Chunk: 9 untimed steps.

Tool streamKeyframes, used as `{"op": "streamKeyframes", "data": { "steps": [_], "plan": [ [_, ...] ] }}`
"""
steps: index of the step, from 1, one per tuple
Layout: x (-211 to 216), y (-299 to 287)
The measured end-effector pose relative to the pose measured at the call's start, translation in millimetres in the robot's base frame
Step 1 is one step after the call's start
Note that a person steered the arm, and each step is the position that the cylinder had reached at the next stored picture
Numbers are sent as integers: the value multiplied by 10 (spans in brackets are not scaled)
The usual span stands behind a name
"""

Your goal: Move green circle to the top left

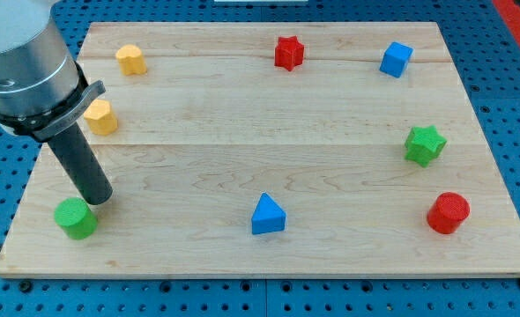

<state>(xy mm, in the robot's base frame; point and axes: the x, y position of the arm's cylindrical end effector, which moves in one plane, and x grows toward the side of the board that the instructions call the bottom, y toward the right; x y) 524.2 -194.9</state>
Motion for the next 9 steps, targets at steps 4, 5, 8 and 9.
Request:
{"op": "streamKeyframes", "data": {
  "steps": [4, 5, 8, 9],
  "plan": [
    [562, 684],
    [793, 3],
    [-441, 188],
    [153, 281]
  ]
}}
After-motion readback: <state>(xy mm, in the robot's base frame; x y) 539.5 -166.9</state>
